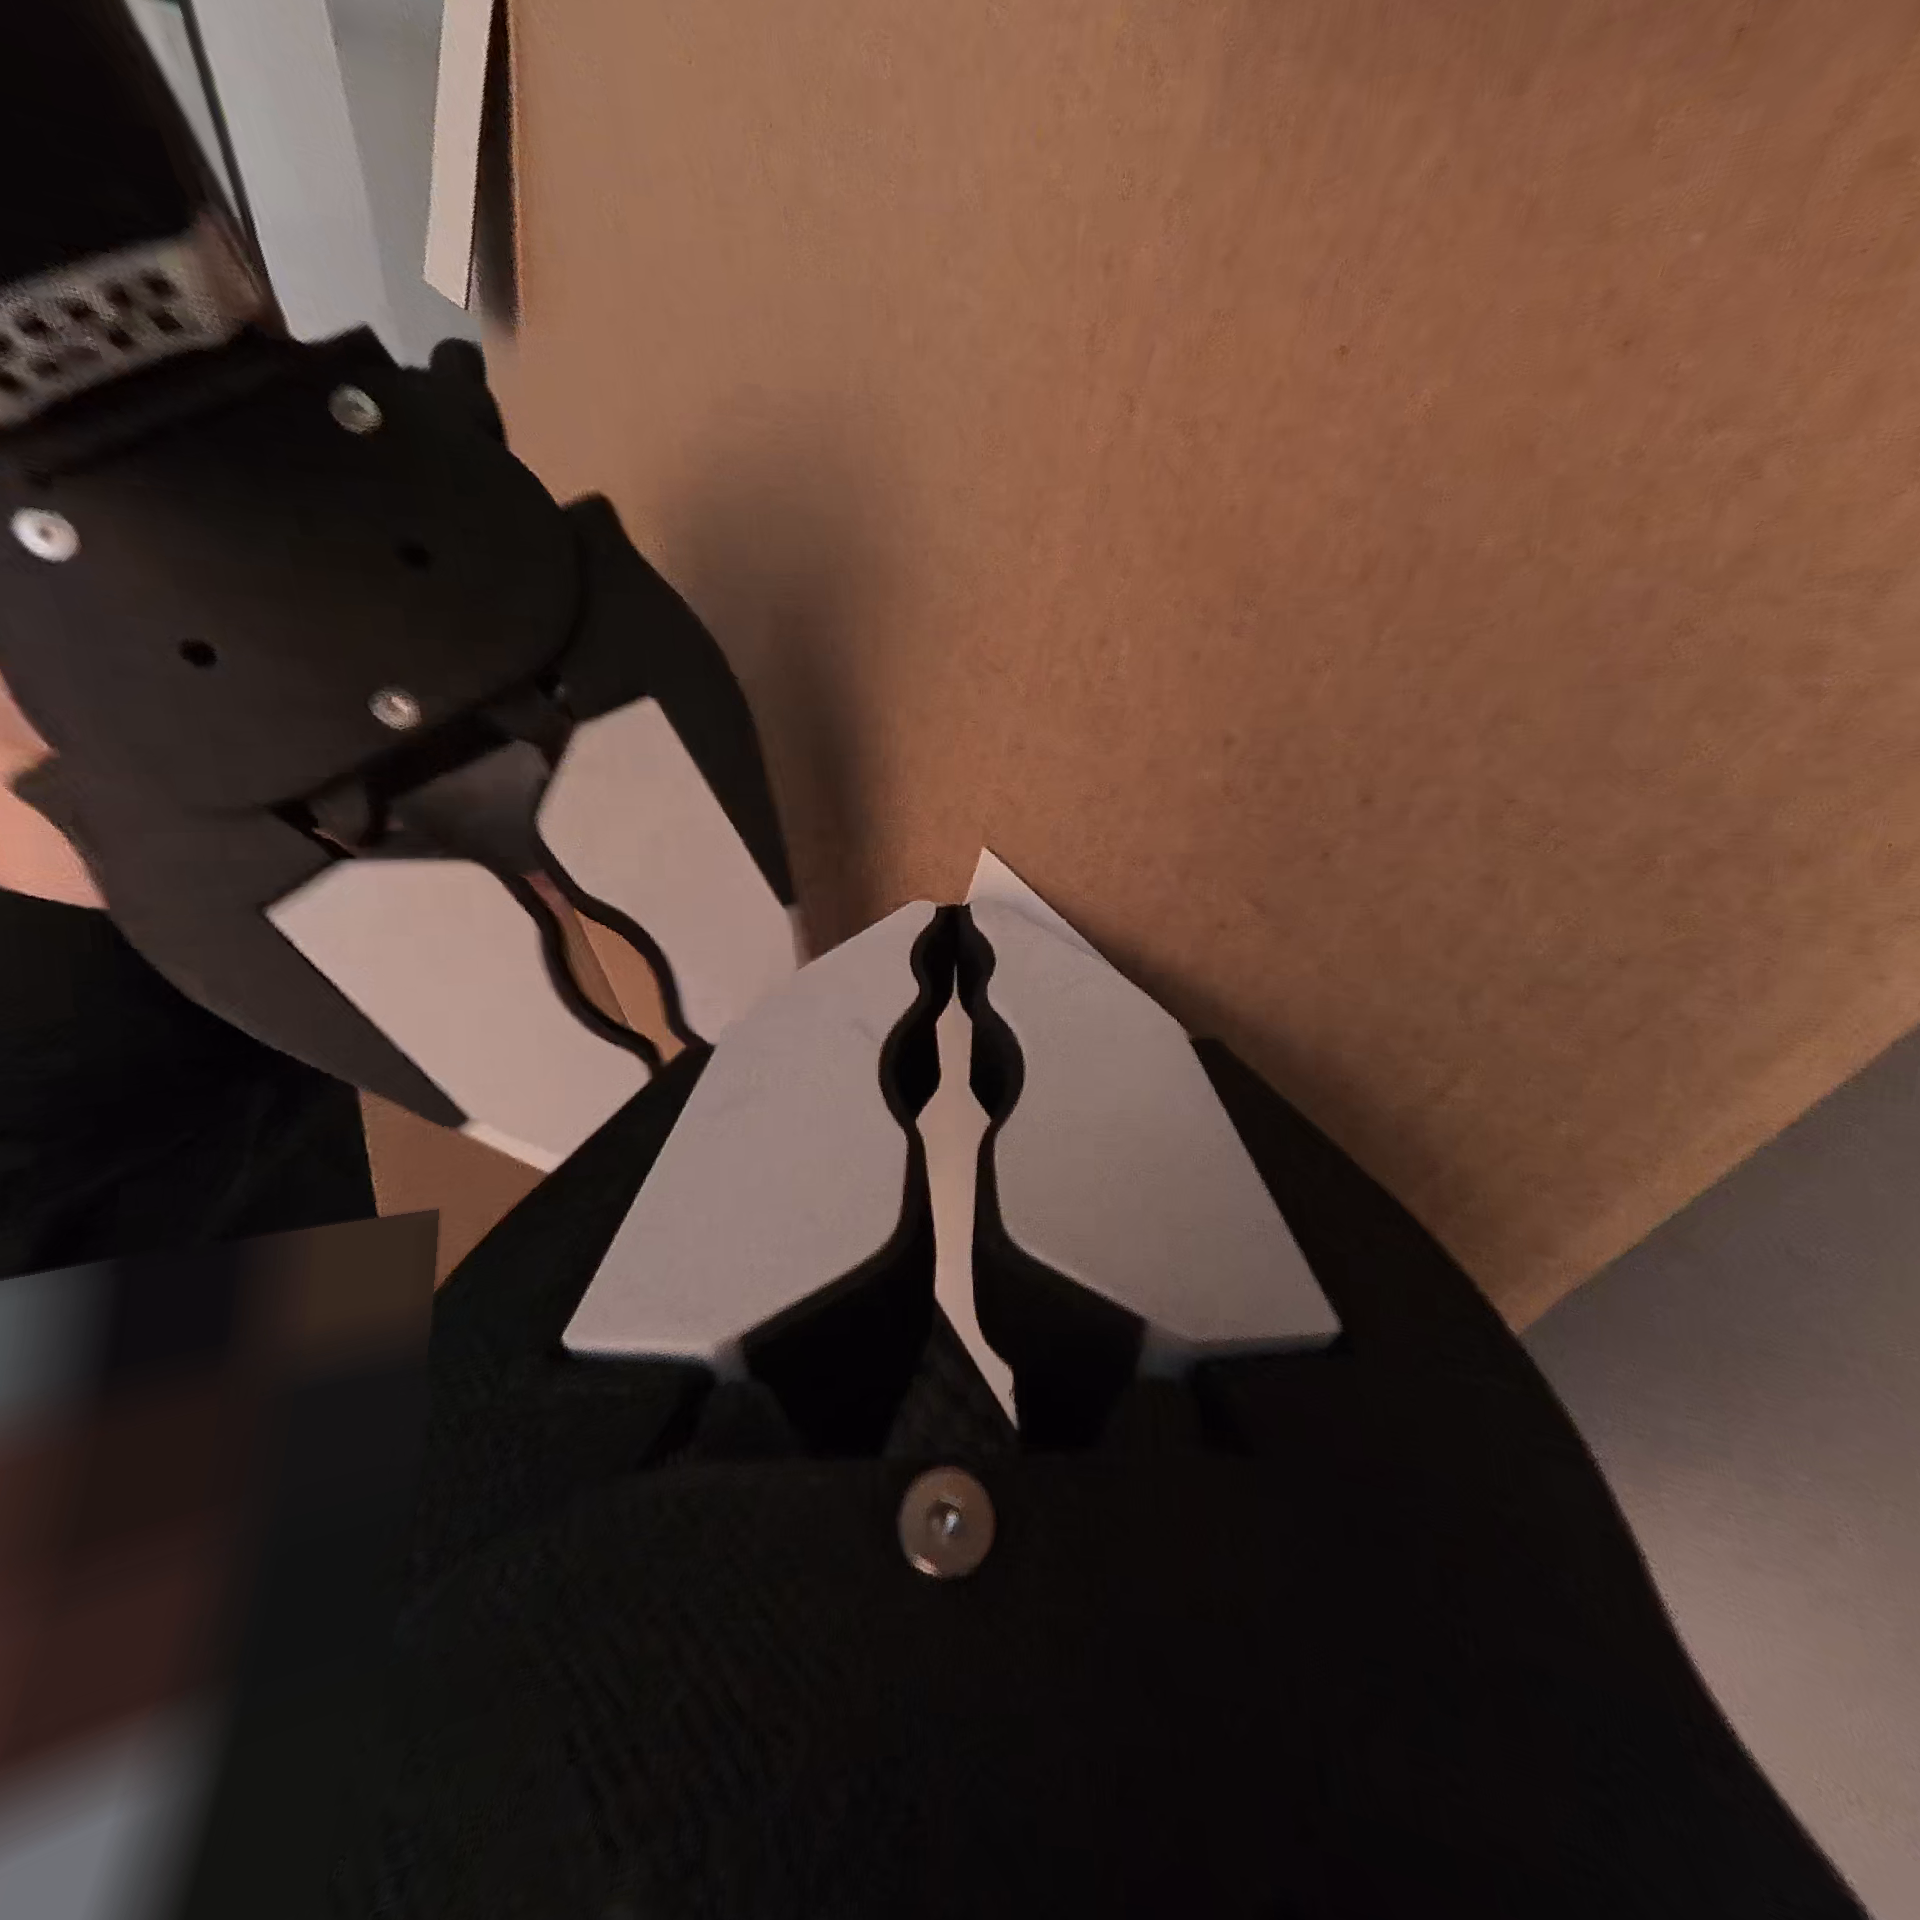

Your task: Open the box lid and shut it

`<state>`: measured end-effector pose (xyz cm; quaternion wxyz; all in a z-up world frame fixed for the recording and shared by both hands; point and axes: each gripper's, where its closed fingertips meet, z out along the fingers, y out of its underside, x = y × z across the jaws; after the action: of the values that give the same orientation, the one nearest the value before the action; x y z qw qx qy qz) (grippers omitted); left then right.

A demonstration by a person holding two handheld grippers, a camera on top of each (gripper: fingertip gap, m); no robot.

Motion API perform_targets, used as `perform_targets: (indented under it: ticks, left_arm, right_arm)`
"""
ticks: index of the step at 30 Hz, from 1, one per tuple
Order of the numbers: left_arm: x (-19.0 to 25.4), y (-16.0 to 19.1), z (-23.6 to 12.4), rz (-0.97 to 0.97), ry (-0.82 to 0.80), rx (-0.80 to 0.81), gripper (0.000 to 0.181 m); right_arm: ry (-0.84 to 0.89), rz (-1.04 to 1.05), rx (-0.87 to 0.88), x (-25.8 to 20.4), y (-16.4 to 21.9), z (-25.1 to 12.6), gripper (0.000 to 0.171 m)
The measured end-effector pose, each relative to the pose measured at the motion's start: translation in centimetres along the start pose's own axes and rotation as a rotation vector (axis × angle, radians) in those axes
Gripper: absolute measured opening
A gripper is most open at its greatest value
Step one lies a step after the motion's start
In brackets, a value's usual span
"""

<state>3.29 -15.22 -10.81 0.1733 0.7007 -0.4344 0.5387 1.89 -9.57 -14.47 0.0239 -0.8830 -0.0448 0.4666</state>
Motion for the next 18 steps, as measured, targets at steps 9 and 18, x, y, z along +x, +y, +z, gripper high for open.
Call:
perform_targets:
  ticks: [9,18]
  left_arm:
    - [-1.3,-1.3,-3.0,-0.019,-0.032,0.102,0.000]
    - [-3.7,0.2,-1.3,-0.029,-0.113,0.035,0.000]
  right_arm:
    - [-0.090,0.021,0.067,-0.4,-0.2,-0.1,0.000]
    - [-0.069,0.004,0.048,0.1,0.2,-0.7,0.000]
